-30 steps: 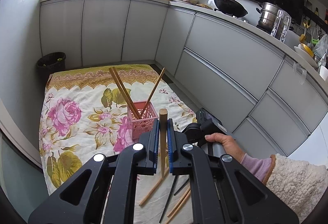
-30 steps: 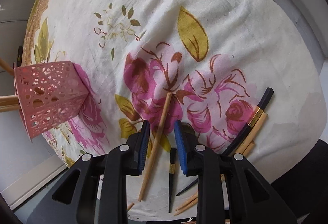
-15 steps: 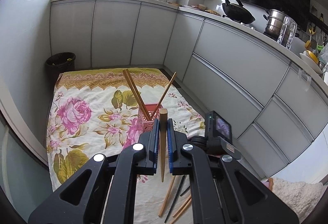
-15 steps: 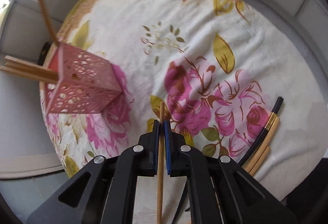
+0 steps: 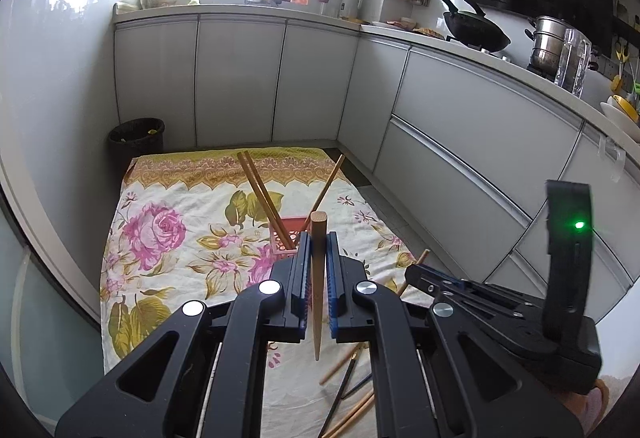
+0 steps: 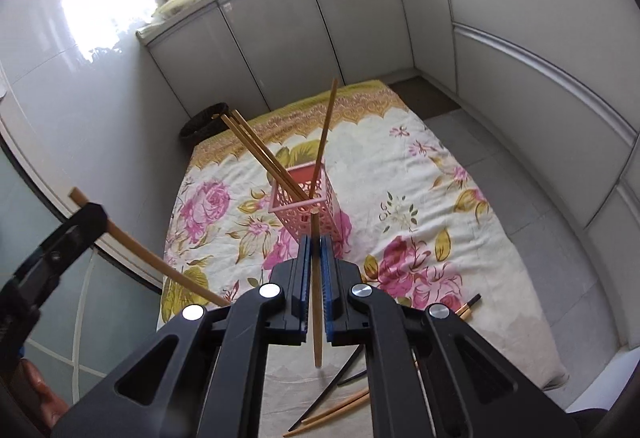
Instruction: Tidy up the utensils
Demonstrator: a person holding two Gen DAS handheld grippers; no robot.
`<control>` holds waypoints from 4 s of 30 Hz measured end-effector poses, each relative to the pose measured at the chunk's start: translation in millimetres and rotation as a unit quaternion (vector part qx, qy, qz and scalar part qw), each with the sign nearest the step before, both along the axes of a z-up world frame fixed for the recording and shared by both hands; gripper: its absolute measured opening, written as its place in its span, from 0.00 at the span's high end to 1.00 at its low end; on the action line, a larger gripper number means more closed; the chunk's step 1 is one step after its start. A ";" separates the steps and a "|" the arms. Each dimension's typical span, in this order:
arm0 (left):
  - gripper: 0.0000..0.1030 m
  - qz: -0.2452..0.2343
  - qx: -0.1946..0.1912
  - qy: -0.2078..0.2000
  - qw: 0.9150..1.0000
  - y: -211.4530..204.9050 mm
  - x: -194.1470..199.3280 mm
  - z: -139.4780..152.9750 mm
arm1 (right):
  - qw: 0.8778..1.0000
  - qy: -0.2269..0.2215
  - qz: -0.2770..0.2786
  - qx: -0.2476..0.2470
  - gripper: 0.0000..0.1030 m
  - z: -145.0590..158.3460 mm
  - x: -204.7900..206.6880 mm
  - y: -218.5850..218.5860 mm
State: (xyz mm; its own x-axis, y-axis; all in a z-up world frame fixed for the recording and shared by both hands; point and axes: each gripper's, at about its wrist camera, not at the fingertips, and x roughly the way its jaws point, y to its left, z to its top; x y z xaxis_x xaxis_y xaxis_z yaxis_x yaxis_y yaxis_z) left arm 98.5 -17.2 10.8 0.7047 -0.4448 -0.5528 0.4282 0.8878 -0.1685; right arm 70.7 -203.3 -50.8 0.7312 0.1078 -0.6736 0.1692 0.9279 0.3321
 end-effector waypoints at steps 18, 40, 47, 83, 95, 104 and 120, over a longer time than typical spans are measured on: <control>0.94 0.044 0.009 -0.074 0.996 -35.4 38.7 75.5 | 0.997 -0.080 -0.003 -0.011 0.95 119.3 6.9 -40.7; 0.71 0.074 0.007 -0.009 0.997 -48.6 148.4 1.5 | 0.996 -0.088 -0.019 0.027 0.95 99.2 83.4 -77.1; 0.62 0.087 -0.040 -0.053 0.994 -19.9 121.4 33.0 | 0.995 -0.096 -0.013 0.015 0.95 98.0 104.6 -61.2; 0.13 0.159 -0.034 -0.062 0.985 32.4 55.2 32.7 | 0.994 -0.097 -0.026 -0.038 0.18 69.9 60.8 -20.7; 0.07 0.112 0.028 -0.002 0.993 4.1 27.2 -3.3 | 0.993 -0.064 -0.091 -0.025 0.07 33.9 -19.4 -71.3; 0.07 0.016 0.112 0.130 0.985 -54.3 33.0 -84.0 | 0.990 0.018 -0.138 -0.023 0.07 -33.1 -79.2 -113.1; 0.52 -0.091 0.257 0.290 0.917 -141.6 53.4 -208.8 | 0.981 0.112 -0.145 0.057 0.07 -104.1 -108.0 -153.0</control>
State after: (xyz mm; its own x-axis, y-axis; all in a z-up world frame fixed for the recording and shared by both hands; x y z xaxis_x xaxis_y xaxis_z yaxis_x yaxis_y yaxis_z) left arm 151.9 -158.9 -198.0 0.1653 -0.1015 -0.9810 0.5472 0.8370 0.0056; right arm -37.3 -356.3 -154.9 0.5777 0.0012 -0.8163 0.5016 0.7884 0.3562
